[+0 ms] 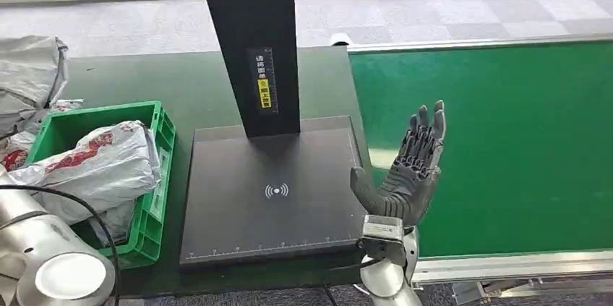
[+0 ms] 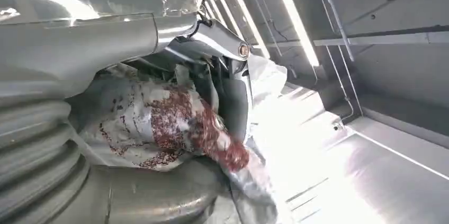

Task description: Moved the parcel from conveyor to table for the left to box.

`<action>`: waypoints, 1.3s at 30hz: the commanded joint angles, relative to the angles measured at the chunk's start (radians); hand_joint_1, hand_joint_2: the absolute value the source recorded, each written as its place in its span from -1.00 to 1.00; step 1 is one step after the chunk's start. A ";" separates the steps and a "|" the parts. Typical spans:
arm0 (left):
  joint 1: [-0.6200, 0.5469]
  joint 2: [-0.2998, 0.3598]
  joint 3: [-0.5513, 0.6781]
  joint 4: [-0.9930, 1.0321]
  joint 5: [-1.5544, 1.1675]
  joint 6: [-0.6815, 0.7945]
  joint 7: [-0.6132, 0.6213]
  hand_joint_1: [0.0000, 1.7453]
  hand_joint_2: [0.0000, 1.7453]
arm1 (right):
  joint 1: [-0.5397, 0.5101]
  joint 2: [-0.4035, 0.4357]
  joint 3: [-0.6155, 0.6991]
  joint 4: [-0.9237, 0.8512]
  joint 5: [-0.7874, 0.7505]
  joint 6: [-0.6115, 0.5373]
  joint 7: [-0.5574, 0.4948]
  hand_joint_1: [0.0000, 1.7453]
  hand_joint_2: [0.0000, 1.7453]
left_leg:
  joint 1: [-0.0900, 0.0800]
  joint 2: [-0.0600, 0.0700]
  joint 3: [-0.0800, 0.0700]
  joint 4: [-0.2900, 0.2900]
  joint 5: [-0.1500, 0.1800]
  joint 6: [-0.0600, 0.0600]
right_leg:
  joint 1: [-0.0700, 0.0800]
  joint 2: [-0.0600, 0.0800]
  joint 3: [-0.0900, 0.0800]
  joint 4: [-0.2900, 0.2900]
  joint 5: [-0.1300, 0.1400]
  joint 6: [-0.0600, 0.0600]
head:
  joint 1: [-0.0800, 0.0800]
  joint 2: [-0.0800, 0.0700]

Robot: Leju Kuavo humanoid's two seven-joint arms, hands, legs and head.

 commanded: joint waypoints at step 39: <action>0.488 -0.119 -0.837 -0.523 0.694 -0.001 0.002 -1.00 1.00 | 0.007 0.031 -0.047 0.076 -0.005 0.001 0.000 -1.00 1.00 | 0.000 -0.003 -0.001 -0.001 0.000 0.001 | 0.000 -0.004 0.000 -0.002 0.000 0.000 | 0.000 0.000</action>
